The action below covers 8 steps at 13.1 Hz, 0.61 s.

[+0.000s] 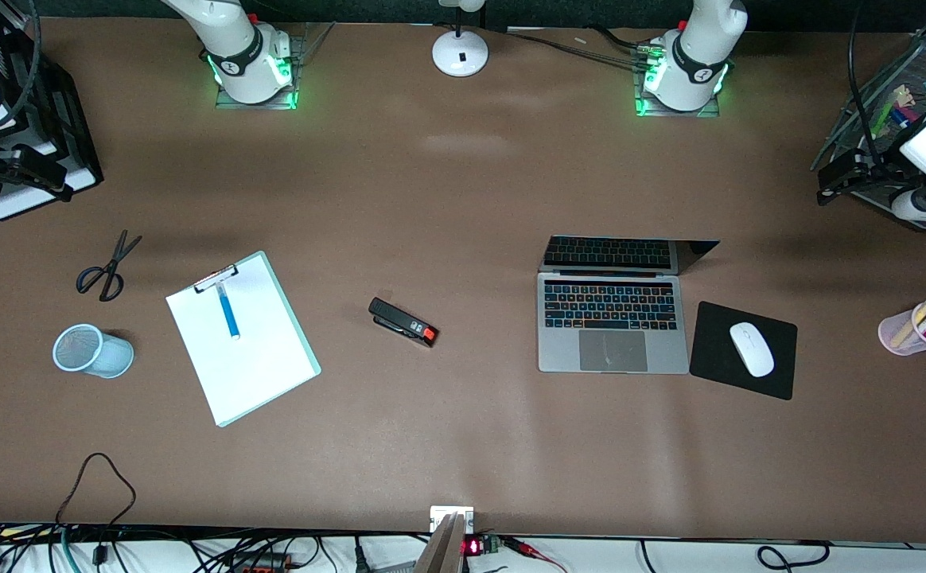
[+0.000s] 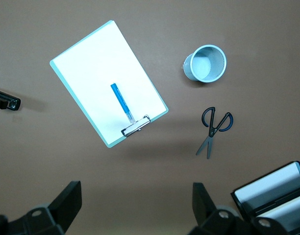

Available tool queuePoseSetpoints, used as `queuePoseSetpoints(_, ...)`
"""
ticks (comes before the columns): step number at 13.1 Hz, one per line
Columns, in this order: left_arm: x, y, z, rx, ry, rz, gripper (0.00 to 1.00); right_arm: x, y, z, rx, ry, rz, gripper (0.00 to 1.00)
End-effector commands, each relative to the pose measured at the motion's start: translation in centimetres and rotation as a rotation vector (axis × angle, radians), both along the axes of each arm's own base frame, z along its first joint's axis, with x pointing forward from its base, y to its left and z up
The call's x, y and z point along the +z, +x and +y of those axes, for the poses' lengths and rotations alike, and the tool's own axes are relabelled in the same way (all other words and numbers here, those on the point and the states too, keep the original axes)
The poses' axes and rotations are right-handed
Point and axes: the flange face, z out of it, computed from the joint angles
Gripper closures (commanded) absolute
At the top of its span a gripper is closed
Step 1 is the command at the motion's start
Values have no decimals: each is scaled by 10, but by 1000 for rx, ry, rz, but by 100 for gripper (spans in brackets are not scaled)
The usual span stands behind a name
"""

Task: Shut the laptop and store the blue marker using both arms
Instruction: 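Move the right gripper toward the blue marker on the clipboard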

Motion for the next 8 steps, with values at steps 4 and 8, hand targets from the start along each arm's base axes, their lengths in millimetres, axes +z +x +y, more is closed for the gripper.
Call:
queuePoseSetpoints(4,10,0,3,-5,22,3,0,-9,7,3,1,7,19,0)
queuePoseSetpoints(8,10,1,3,-7,22,2,0,-48,33,6,0,7,34,0)
